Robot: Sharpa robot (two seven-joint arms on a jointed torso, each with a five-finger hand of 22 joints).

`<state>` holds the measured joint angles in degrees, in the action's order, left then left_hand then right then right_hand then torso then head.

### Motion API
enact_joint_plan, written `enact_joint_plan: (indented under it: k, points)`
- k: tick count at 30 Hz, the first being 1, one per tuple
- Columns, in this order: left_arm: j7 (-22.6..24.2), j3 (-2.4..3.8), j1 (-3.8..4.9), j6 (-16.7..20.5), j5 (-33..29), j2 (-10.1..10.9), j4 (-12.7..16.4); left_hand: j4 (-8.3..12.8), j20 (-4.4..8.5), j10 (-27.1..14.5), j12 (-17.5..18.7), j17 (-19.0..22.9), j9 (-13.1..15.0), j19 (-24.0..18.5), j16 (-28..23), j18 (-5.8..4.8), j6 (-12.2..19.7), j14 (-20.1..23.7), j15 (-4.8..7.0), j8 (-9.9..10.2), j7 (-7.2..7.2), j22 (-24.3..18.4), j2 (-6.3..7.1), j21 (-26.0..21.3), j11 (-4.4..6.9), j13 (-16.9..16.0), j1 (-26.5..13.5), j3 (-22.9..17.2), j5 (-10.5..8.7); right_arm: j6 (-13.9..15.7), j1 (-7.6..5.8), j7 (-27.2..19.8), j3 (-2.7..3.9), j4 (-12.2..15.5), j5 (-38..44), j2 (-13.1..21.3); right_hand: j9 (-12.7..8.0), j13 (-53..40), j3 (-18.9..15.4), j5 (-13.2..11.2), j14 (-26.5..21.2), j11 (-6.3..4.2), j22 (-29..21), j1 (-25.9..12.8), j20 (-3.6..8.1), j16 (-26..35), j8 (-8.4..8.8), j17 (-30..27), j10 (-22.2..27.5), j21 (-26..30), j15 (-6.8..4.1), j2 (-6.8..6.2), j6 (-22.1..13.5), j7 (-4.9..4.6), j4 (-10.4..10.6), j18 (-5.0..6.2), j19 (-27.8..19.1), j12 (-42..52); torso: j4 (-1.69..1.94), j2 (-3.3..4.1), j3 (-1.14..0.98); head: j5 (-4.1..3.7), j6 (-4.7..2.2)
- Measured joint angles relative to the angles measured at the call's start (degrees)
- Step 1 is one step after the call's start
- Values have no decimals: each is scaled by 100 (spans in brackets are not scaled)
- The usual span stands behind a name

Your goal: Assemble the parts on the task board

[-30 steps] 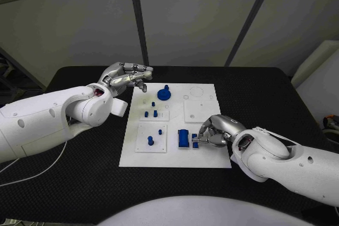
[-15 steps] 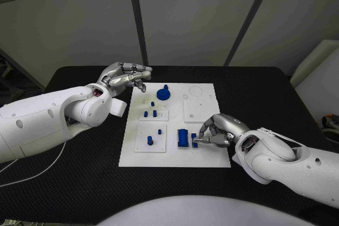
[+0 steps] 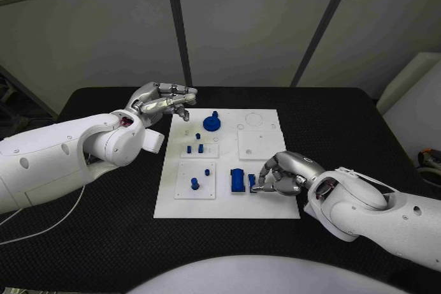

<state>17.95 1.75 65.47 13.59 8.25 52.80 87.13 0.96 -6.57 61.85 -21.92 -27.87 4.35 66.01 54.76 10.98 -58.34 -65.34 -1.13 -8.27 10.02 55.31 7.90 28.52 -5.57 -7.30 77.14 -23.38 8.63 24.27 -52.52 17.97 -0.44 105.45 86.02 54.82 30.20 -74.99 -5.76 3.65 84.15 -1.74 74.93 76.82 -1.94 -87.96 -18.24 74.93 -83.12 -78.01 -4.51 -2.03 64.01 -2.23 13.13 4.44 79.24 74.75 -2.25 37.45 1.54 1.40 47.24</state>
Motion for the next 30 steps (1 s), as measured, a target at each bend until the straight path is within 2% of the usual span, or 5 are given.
enact_joint_plan:
  k: [12,30]
  points:
    - [0,0,-1,0,0,-1,0,0,0,0,0,0,0,0,0,0,0,0,0,0,0,0,0,0,0,0,0,0,0,-107,1,-34,0,-43,-20,1,-1,-11,0,0,-16,0,0,26,0,0,0,-1,1,0,-16,-22,0,0,0,0,0,0,1,4,-4,12,5]
    - [0,0,-5,0,0,-21,-5,0,0,0,0,-1,1,0,0,0,0,0,0,0,0,1,0,0,0,1,0,0,0,-177,0,73,-1,-298,18,-237,4,-15,28,-2,-21,1,-1,108,0,0,-19,-2,2,1,-20,61,0,0,-27,0,0,37,7,4,-7,13,16]
